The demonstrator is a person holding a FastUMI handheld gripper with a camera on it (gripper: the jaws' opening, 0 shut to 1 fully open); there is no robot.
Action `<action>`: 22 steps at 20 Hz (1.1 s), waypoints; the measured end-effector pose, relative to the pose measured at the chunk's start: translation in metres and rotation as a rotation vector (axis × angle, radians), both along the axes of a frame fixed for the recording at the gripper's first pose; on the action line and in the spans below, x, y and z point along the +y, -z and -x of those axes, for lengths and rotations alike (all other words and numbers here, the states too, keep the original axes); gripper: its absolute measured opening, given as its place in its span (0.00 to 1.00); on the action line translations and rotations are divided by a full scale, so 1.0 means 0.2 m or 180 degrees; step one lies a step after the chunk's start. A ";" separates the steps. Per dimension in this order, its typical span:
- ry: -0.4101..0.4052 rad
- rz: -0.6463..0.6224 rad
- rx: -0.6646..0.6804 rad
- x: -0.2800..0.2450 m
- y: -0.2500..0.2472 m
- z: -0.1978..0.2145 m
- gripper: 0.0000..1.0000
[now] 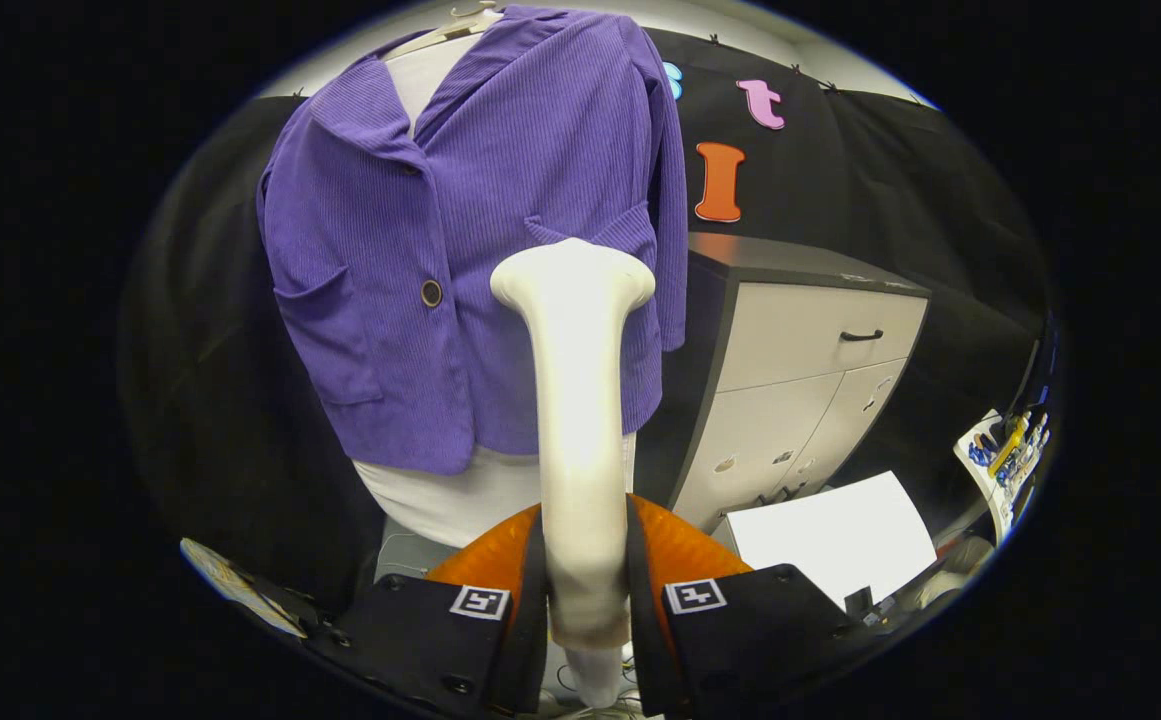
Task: Iron the clothes twice with a garment steamer, once on the left side and once on the right side.
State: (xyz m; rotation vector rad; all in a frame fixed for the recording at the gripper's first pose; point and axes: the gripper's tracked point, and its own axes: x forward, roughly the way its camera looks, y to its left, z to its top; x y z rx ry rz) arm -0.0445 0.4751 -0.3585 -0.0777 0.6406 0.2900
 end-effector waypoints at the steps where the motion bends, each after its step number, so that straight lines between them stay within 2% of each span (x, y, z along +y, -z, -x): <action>1: 0.0000 0.0009 0.0038 0.00 0.03 0.01 0.43; 16: 0.0063 0.0146 0.0420 -0.07 0.33 0.15 0.43; 22: 0.0212 0.0094 0.0518 -0.12 0.33 0.20 0.43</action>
